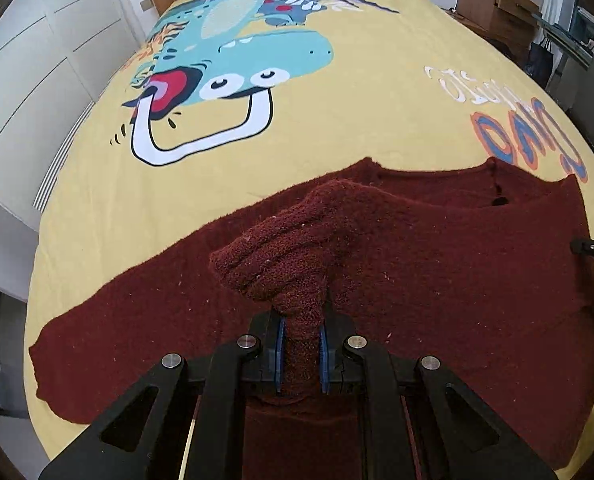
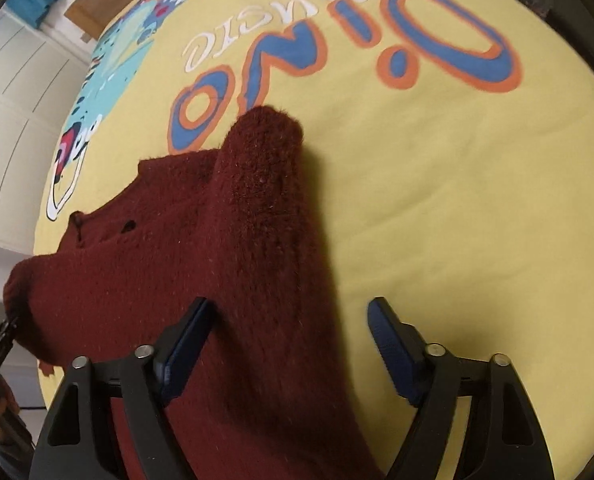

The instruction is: Fold small clothes

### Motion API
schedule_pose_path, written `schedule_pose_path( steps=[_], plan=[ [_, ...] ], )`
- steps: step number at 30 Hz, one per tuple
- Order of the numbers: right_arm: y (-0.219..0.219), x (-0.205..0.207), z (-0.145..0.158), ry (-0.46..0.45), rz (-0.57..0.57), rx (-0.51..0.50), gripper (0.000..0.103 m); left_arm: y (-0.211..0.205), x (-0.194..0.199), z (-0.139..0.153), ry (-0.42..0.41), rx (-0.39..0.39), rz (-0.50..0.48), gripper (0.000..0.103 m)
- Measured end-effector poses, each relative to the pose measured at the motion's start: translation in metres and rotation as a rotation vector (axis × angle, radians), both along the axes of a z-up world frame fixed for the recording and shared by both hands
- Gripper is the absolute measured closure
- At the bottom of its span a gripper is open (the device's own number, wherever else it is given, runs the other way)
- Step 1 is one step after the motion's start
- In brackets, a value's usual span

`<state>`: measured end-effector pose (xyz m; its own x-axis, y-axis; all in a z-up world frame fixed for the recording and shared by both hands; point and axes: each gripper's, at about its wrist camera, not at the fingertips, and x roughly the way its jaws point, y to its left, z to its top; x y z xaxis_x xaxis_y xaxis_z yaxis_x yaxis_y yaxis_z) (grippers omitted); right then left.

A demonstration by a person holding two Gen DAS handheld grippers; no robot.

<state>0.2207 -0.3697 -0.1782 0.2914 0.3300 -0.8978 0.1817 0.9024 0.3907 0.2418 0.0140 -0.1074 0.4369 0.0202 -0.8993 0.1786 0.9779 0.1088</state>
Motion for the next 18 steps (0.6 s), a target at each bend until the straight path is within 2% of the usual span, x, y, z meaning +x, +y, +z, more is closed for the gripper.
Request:
schedule_pose_path(
  steps=[1,4,10,14,18],
  plan=[
    [0.001,0.001,-0.004,0.006,-0.002,0.010,0.078,0.001,0.000,-0.002,0.007,0.000,-0.003,0.092],
    [0.001,-0.002,-0.003,-0.018,-0.009,0.016,0.085,0.002,0.003,-0.009,0.019,0.005,-0.005,0.092],
    [-0.014,-0.021,0.021,-0.099,-0.062,-0.031,0.087,0.001,0.011,-0.028,0.076,-0.043,0.001,0.092],
    [-0.006,-0.018,0.017,-0.081,-0.045,-0.103,0.087,0.005,0.016,-0.050,0.125,-0.040,0.030,0.092],
    [0.000,-0.013,0.012,-0.069,-0.038,-0.153,0.087,0.017,0.021,-0.060,0.155,-0.090,0.063,0.092]
  ],
)
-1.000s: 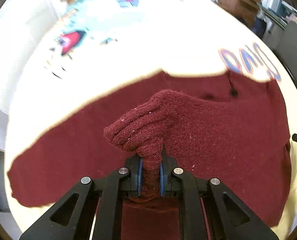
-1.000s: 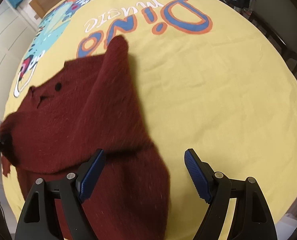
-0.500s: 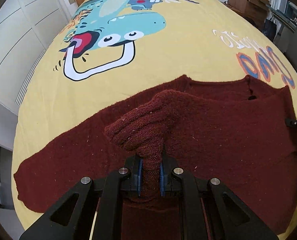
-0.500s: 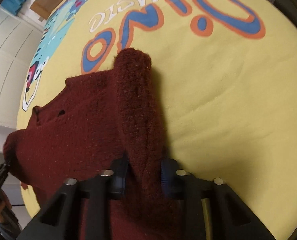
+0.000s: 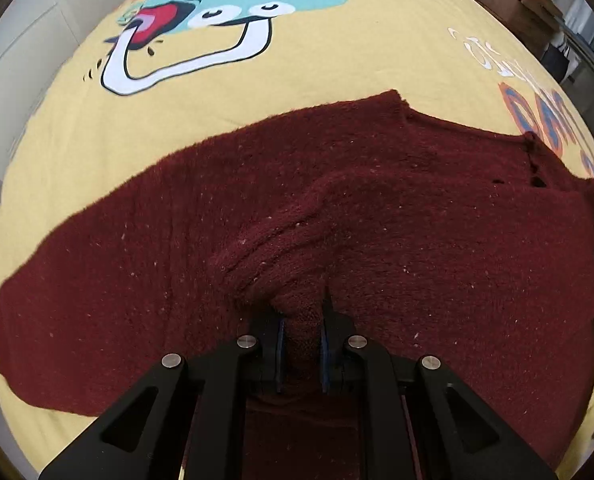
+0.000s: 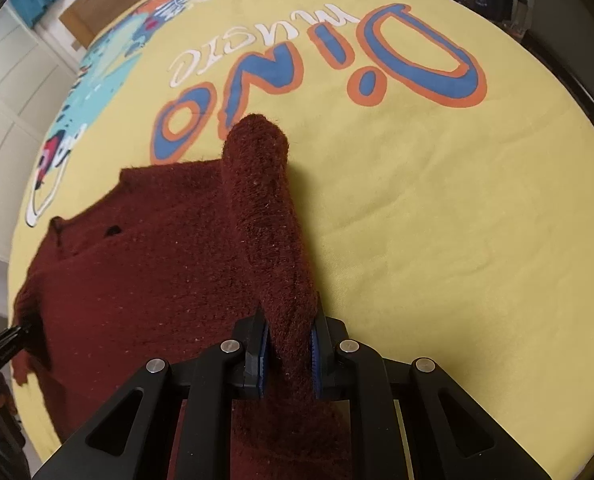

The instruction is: Fold small clothes

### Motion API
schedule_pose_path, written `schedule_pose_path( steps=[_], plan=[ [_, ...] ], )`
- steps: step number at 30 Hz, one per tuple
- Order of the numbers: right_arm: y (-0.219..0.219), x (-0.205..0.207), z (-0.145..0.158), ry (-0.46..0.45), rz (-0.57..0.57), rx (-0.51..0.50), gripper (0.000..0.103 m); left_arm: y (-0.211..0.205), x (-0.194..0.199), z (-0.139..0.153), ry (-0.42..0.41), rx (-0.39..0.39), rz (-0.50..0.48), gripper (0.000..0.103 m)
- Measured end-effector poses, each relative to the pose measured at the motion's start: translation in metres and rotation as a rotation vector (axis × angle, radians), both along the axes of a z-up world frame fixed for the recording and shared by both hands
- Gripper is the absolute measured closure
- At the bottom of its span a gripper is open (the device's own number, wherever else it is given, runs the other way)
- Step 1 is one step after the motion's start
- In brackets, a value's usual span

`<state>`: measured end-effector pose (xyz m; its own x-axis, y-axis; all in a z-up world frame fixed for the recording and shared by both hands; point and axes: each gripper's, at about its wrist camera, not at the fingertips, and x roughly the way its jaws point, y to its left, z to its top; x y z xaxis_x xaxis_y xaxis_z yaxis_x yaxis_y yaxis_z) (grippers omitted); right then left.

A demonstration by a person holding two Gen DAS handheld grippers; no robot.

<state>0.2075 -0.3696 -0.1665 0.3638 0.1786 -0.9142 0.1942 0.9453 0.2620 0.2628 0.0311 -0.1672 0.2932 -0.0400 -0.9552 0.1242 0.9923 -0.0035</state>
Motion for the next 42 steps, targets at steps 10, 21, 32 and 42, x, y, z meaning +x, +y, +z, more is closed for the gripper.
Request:
schedule_pose_path(
  steps=[10,21,32,42],
  plan=[
    [0.009,-0.004,0.002,0.025,0.030,-0.111,0.044,0.010,0.005,0.006,-0.001,0.004,0.017,0.061],
    [0.093,-0.027,0.071,-0.207,0.198,-0.190,0.000,-0.022,-0.010,0.056,-0.134,-0.016,-0.050,0.001],
    [0.168,-0.042,-0.005,-0.171,0.317,-0.222,0.000,-0.065,-0.040,-0.025,-0.102,0.013,-0.136,0.001],
    [0.087,-0.045,-0.008,-0.164,0.188,-0.238,0.000,-0.026,-0.047,-0.025,-0.102,-0.009,-0.102,0.001]
  ],
)
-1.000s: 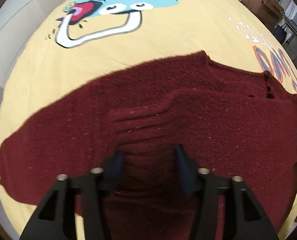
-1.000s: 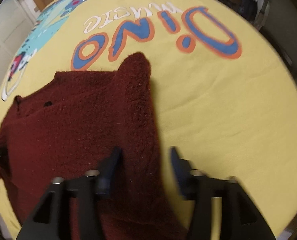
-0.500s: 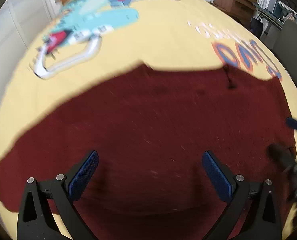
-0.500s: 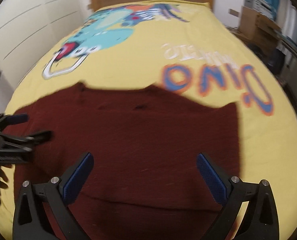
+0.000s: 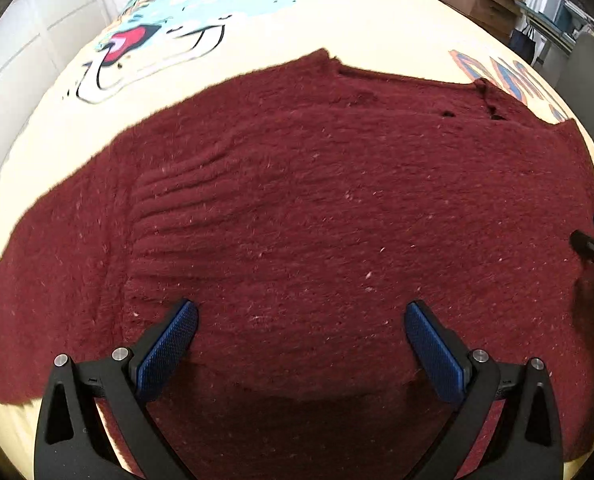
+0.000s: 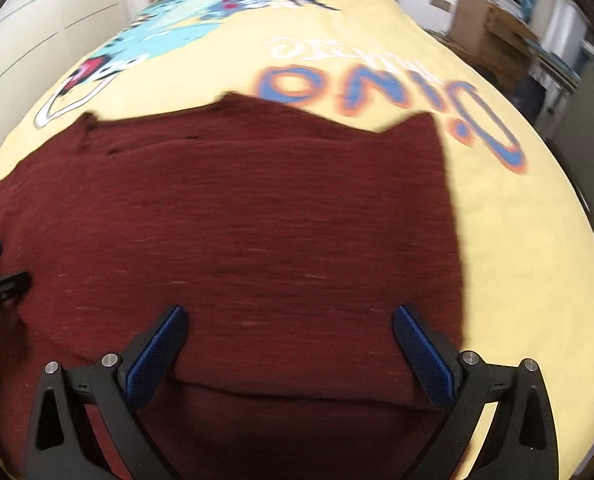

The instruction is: Fold small clothes

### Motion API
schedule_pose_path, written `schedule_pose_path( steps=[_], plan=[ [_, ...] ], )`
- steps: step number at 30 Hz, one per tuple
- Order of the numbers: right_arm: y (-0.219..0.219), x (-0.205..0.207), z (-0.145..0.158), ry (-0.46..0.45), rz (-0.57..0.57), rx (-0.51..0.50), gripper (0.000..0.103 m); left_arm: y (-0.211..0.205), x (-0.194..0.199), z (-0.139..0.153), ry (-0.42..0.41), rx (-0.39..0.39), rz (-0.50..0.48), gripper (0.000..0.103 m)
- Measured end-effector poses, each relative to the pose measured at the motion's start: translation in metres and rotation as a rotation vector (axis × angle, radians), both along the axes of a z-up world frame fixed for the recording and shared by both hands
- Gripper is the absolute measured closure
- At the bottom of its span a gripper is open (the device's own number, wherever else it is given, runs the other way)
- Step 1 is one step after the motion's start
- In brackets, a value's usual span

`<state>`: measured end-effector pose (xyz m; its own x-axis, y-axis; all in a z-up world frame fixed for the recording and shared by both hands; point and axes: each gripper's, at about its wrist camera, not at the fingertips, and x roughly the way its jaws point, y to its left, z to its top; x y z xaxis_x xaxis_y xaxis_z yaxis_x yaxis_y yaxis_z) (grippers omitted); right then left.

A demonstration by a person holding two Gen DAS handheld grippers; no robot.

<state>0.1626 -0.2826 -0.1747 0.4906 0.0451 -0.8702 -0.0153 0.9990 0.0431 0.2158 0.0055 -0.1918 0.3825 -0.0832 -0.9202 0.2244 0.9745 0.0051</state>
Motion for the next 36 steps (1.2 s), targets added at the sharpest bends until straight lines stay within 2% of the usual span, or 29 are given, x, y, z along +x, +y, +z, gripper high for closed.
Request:
schedule_pose_path(
  steps=[5,8,17,22,26,29,36],
  plan=[
    [0.000,-0.005,-0.010,0.003,0.033,-0.044,0.000,-0.004,-0.006,-0.004,-0.051,0.000,0.030,0.001],
    [0.002,-0.008,-0.016,-0.014,0.016,-0.024,0.000,-0.005,-0.014,-0.005,-0.071,0.001,0.044,0.001],
    [0.009,0.000,-0.013,0.047,-0.021,-0.041,0.000,-0.015,-0.028,0.000,-0.104,-0.004,0.046,0.001],
    [0.021,-0.010,0.015,0.064,-0.055,-0.059,0.000,-0.015,-0.037,0.022,-0.035,-0.015,0.003,0.001],
    [0.026,-0.034,0.037,0.062,-0.044,0.008,0.000,-0.004,-0.048,0.051,-0.023,-0.079,0.032,0.001],
    [0.029,-0.051,0.052,0.057,-0.036,-0.005,0.000,0.008,-0.054,0.074,-0.025,-0.103,0.065,0.001],
    [0.010,-0.088,0.088,-0.016,-0.086,-0.020,0.000,0.053,-0.065,0.116,-0.060,-0.055,0.174,0.001]
  ],
)
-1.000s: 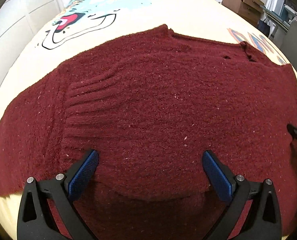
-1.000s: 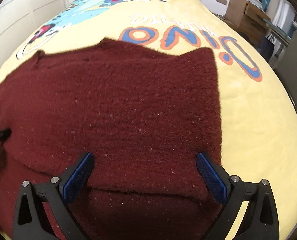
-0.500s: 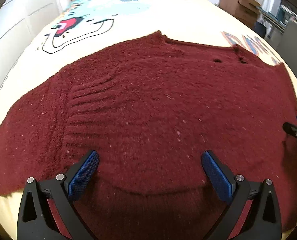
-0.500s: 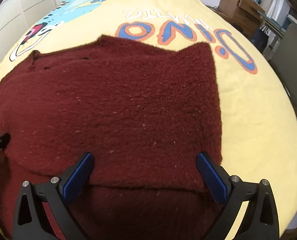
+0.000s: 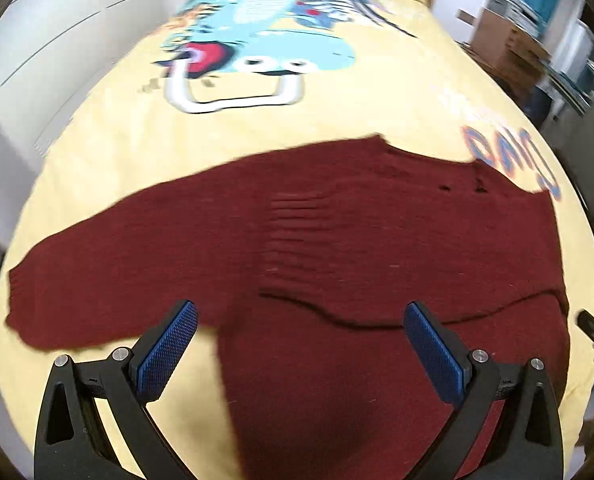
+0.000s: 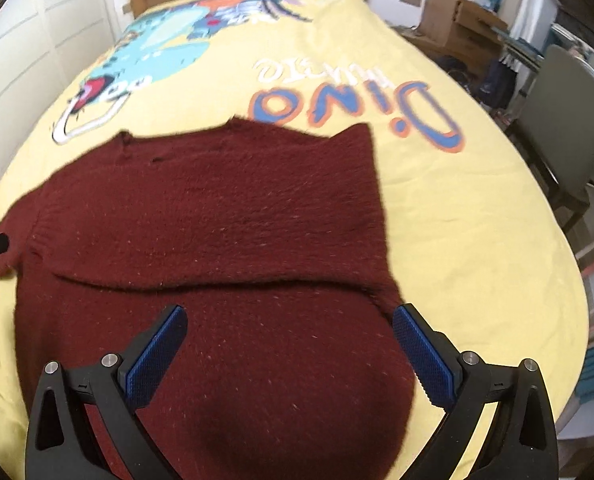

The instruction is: Fold small clothes

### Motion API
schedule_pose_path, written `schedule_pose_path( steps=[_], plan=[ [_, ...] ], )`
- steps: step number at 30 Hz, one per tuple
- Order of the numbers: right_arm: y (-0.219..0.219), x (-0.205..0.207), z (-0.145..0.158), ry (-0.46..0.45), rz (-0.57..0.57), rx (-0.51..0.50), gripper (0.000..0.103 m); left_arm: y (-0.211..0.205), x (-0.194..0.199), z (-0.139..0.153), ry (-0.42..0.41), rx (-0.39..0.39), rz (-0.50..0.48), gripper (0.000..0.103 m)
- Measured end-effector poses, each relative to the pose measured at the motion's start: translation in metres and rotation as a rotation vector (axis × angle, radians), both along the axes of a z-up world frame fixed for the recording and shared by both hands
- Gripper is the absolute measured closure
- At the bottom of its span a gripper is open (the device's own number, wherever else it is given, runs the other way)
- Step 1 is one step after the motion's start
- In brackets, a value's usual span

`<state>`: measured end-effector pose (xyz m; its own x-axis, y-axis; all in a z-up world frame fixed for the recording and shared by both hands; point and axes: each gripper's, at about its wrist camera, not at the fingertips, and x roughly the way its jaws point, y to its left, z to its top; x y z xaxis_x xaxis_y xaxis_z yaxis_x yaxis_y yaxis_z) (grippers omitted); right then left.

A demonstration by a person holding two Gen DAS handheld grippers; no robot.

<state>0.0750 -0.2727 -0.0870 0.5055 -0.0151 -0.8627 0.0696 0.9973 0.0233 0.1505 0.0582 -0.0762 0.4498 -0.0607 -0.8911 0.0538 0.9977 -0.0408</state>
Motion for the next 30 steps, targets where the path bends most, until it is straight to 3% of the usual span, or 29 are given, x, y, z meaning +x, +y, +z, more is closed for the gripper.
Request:
schedule_pose_path(
  steps=[5,13,16,19,22,26,30],
  plan=[
    [-0.013,-0.018,0.015,-0.036,0.012,-0.003,0.000,0.050,-0.007,0.005,0.009,-0.021,0.122,0.001],
    [-0.022,-0.024,0.013,-0.030,0.023,0.008,0.000,0.174,-0.015,-0.029,0.137,-0.085,0.465,0.001],
    [-0.028,-0.026,0.008,-0.020,0.000,0.028,0.000,0.219,-0.012,-0.045,0.174,-0.114,0.542,0.001],
    [-0.031,-0.028,0.003,-0.004,-0.013,0.025,0.000,0.258,-0.009,-0.056,0.228,-0.090,0.630,0.001],
    [-0.034,-0.030,0.004,-0.004,-0.027,0.013,0.000,0.280,-0.006,-0.065,0.240,-0.100,0.703,0.001],
    [-0.040,-0.033,0.004,0.002,-0.046,0.011,0.000,0.305,0.000,-0.088,0.288,-0.177,0.802,0.001],
    [-0.047,-0.037,0.004,0.013,-0.064,-0.009,0.000,0.321,0.001,-0.102,0.301,-0.228,0.834,0.001]
  ],
)
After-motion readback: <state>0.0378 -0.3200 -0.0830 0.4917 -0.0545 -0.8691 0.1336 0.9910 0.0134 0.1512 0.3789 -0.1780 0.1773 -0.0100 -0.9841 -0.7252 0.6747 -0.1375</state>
